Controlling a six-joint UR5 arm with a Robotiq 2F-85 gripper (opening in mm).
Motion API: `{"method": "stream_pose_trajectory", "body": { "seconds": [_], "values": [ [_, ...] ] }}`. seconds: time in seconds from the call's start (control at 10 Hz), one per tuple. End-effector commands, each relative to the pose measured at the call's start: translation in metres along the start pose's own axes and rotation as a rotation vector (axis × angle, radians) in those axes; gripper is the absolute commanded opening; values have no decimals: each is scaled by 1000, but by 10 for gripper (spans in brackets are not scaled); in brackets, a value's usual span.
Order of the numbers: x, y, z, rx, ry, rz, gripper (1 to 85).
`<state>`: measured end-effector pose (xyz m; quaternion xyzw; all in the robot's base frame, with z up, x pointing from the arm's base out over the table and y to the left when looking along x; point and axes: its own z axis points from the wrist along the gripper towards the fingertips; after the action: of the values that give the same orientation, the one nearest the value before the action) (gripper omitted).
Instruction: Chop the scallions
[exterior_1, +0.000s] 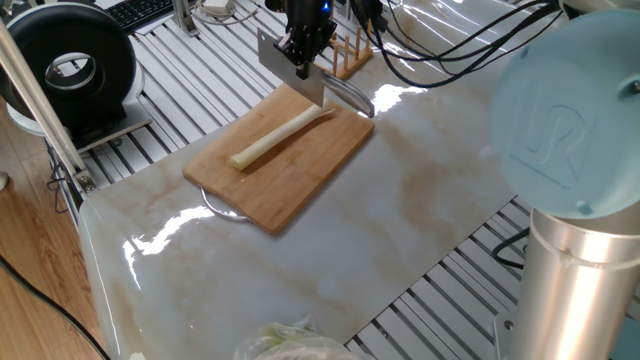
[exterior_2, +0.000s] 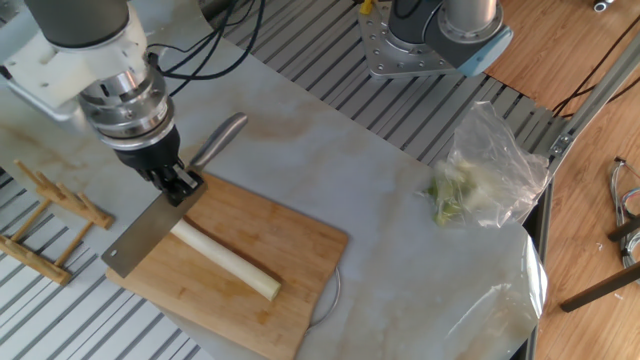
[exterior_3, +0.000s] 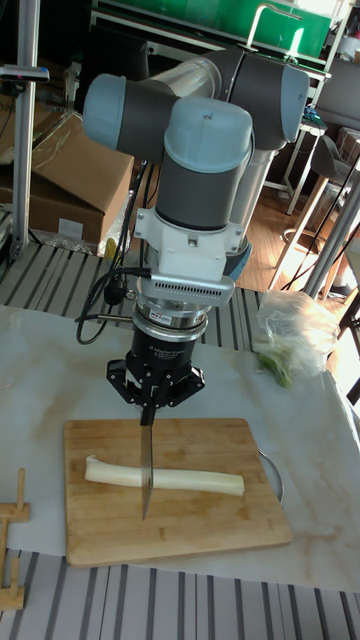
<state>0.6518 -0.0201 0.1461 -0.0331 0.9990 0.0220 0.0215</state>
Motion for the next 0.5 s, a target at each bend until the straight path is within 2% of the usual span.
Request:
{"method": "stream_pose_trajectory", "body": {
  "seconds": [0.0,0.1,0.3,0.4],
  "values": [
    [8,-5,-1,25,27,-66,13],
    [13,-5,-1,24,45,-104,13],
    [2,11,-1,-37,0,-133,13],
    [1,1,-1,5,-2,-135,13]
  ]
}}
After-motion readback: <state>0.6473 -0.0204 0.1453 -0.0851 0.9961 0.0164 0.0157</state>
